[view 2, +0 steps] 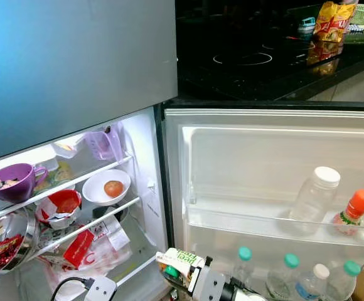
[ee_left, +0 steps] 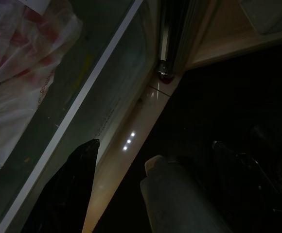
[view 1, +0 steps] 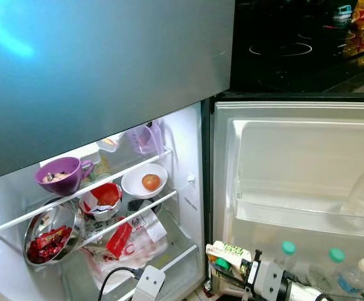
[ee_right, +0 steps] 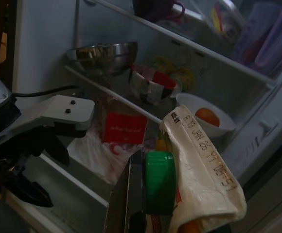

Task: Restocking fridge

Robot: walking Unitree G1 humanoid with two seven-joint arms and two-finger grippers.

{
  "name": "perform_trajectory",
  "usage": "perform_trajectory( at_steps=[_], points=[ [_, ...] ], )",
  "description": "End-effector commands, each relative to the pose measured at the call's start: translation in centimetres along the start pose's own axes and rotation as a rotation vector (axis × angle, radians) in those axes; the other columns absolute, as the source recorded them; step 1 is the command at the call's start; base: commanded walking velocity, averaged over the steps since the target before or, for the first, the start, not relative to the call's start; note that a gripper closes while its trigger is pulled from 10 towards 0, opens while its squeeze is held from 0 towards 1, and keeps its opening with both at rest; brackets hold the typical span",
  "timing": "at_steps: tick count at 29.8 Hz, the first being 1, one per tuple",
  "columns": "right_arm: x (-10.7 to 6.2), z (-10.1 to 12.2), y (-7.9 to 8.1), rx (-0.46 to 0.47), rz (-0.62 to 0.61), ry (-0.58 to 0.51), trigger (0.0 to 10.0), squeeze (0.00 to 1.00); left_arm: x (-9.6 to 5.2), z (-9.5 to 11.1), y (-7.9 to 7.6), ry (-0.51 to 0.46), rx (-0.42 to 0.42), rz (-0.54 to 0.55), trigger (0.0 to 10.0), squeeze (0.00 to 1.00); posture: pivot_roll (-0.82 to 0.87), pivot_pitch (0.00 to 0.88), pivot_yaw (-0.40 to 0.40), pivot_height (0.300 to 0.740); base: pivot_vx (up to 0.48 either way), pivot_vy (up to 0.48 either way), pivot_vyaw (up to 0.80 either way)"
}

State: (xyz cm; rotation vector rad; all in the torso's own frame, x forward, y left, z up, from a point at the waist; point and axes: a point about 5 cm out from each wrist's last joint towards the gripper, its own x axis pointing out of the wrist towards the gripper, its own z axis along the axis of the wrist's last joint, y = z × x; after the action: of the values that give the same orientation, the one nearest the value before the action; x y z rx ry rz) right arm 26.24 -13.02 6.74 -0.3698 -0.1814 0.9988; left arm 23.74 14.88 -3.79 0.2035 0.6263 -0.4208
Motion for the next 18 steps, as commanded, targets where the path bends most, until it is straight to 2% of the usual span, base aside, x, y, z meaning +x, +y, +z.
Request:
perform_trajectory(
  at_steps=[1,8,13,18],
  points=[
    [0.5,0.4,0.1,-0.044,0.007,-0.029,10.0,0.00,-0.4,-0.8,0.5,0.034,0.018,0.004,10.0,0.00,-0.03,0.137,0.060,0.610,0.000,0.000,0.00],
    [0.3,0.1,0.0,-0.094,-0.004,-0.015,10.0,0.00,-0.4,-0.8,0.5,0.035,0.026,-0.001,10.0,0.00,-0.03,0.137,0.064,0.610,0.000,0.000,0.00],
    [-0.3,-1.0,0.5,-0.124,0.007,0.037,10.0,0.00,-0.5,-0.7,0.6,0.035,0.034,-0.005,10.0,0.00,-0.01,0.139,0.074,0.610,0.000,0.000,0.00],
    [-0.5,-1.9,0.1,-0.146,-0.041,0.099,10.0,0.00,-0.8,-0.6,1.2,0.020,0.040,0.005,10.0,0.00,0.00,0.156,0.092,0.610,0.000,0.000,0.00]
  ],
)
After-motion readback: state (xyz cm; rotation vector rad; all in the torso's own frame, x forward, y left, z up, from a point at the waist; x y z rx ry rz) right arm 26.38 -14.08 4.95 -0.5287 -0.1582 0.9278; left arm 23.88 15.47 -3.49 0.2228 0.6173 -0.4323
